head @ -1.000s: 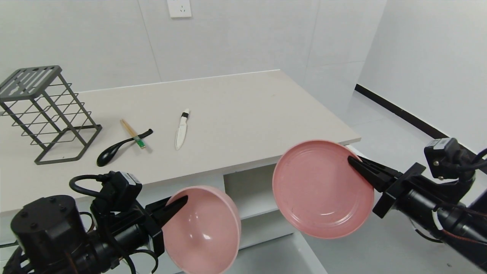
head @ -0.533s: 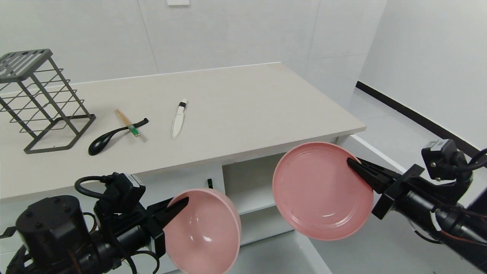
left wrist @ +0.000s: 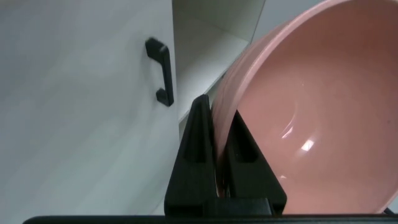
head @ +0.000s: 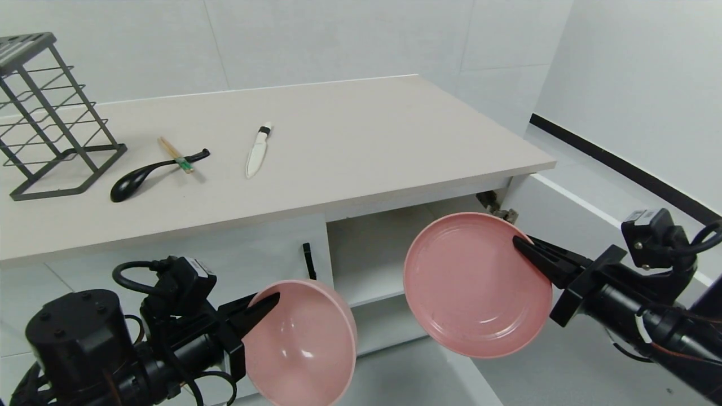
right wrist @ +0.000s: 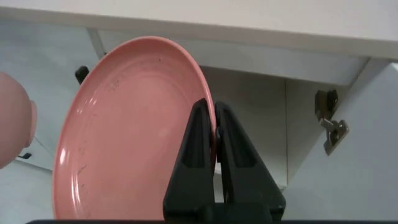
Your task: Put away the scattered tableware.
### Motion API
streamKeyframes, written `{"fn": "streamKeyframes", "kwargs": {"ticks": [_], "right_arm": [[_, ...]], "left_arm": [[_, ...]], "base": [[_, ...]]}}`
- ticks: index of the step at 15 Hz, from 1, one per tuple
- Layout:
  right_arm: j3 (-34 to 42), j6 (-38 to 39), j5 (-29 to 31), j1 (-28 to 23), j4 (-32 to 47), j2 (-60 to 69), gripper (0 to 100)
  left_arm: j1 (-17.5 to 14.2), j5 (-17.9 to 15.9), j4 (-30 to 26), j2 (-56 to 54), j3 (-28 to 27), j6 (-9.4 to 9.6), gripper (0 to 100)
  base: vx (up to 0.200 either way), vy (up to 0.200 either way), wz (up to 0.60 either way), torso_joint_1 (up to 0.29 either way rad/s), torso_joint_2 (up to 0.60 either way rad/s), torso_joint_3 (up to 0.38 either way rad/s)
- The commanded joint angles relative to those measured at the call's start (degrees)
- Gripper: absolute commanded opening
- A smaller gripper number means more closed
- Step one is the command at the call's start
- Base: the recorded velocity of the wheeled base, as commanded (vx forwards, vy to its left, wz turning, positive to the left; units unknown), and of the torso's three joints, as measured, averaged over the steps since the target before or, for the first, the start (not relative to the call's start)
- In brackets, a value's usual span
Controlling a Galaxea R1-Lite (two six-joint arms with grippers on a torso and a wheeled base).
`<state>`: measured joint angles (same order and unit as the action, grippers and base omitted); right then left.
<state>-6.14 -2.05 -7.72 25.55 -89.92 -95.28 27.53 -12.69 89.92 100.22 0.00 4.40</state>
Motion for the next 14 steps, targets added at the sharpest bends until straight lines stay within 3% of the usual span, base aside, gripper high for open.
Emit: {"fn": "streamKeyframes", "kwargs": {"ticks": [1, 10, 14], "right_arm": [[-0.01, 0.03, -0.02, 0.02, -0.08, -0.17, 0], [0.26, -0.06, -0.02, 0.02, -0.08, -0.78, 0], [0.34, -0.06, -0.02, 0.02, -0.08, -1.13, 0]], "left_arm": [[-0.02, 0.03, 0.08, -0.02, 0.0, -0.01, 0], [-0.28, 0.03, 0.08, -0.02, 0.0, -0.01, 0], [-0.46, 0.03, 0.08, -0.02, 0.0, -0.01, 0]], "base": [[0.0, 0.0, 0.0, -0.251, 0.48, 0.227], [0.0, 0.0, 0.0, -0.257, 0.37, 0.148], [0.0, 0.0, 0.0, -0.079, 0.27, 0.084]]}}
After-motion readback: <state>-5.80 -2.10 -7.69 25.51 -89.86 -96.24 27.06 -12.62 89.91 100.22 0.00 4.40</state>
